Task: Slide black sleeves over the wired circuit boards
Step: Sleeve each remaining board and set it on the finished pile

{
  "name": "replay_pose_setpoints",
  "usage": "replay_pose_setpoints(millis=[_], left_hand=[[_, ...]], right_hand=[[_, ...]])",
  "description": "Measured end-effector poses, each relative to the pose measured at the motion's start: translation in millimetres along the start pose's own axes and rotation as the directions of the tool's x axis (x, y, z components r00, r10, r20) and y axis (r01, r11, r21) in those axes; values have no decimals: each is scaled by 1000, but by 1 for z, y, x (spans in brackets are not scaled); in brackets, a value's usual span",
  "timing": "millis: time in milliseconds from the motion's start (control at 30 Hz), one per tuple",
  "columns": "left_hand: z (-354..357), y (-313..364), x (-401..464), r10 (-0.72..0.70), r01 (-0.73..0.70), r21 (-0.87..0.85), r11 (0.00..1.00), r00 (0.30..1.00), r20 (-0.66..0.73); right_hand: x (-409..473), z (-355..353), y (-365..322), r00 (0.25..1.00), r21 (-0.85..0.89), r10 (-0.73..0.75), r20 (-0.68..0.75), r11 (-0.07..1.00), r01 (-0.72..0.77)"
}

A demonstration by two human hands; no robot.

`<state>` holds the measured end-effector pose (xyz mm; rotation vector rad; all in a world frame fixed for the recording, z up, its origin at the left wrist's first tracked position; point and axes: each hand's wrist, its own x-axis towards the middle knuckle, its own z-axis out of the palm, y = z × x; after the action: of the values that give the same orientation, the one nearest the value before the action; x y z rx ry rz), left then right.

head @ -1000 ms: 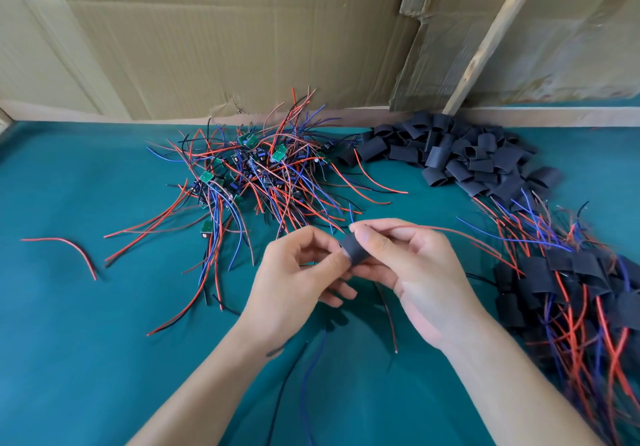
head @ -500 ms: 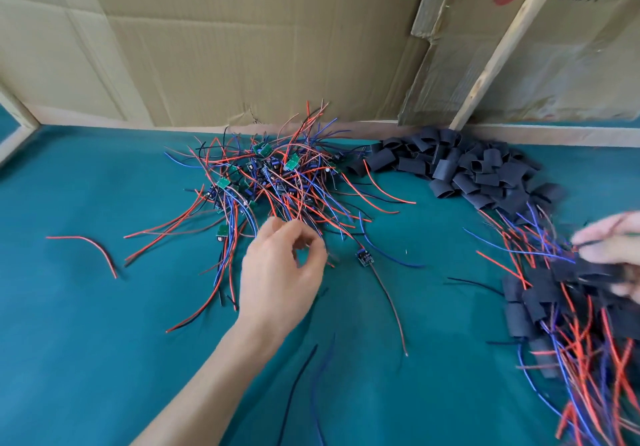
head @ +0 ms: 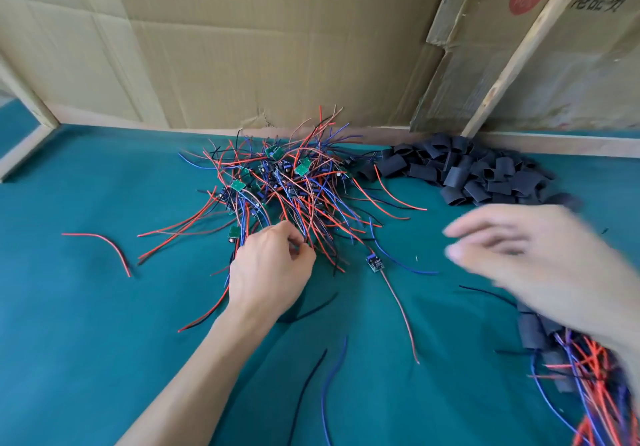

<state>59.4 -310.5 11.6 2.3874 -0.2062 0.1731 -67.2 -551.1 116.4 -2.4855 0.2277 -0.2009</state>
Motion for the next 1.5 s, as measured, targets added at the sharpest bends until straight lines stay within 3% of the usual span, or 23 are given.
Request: replay_pose_setpoints(millis=[133, 233, 333, 400, 467, 567, 633, 733, 833, 900, 967, 1000, 1067, 1167, 1300, 1500], left_hand=[[-2, 1, -1, 1, -1, -27, 1000, 1000, -4], [-1, 4, -5, 79, -77, 26, 997, 993, -89], [-4, 8, -9, 287, -309, -98, 946, 939, -191], [-5, 14, -13, 399, -413, -221, 884, 911, -105], [2, 21, -22, 381, -296, -438, 849, 917, 118], [15, 34, -39, 316, 100, -696, 711, 839, 443], [20, 39, -44, 360, 191, -747, 636, 783, 507], [20, 36, -44, 349, 279, -770, 573, 768, 538], [17, 32, -40, 324, 271, -743, 613, 771, 548], [17, 31, -37, 311, 286, -733, 618, 767, 561], [17, 31, -37, 274, 339, -724, 601, 763, 585], [18, 32, -37, 245, 366, -720, 590, 769, 591], [21, 32, -38, 198, 395, -712, 581, 780, 594], [22, 30, -39, 190, 377, -702, 604, 787, 587], [21, 28, -38, 202, 371, -695, 616, 779, 594], [21, 27, -36, 211, 379, -691, 616, 765, 609]], right_hand=[[40, 76, -18, 994, -219, 22, 106, 976, 2], [54, 106, -7, 998, -272, 50, -28, 961, -56], [51, 106, 5, 989, -84, 115, -92, 989, -122], [42, 95, 16, 964, 262, 232, -127, 946, -193], [22, 85, 17, 950, 573, 265, -164, 810, -127], [-12, 86, 2, 956, 682, 208, -206, 731, -12], [-28, 94, -8, 961, 606, 124, -246, 793, 53], [-35, 102, -8, 960, 369, 9, -279, 924, 99], [-31, 93, -7, 994, 270, -82, -72, 958, 98], [-22, 78, -6, 982, 203, -145, 125, 972, 118], [-6, 60, -1, 961, 166, -159, 225, 978, 122], [5, 50, 2, 967, 136, -152, 204, 983, 126], [38, 35, 17, 995, -15, -98, 7, 995, 98], [94, 19, 45, 952, -305, 42, -304, 942, -140], [135, 30, 75, 905, -352, 275, -324, 853, -385], [145, 50, 89, 869, -255, 348, -353, 858, -447]])
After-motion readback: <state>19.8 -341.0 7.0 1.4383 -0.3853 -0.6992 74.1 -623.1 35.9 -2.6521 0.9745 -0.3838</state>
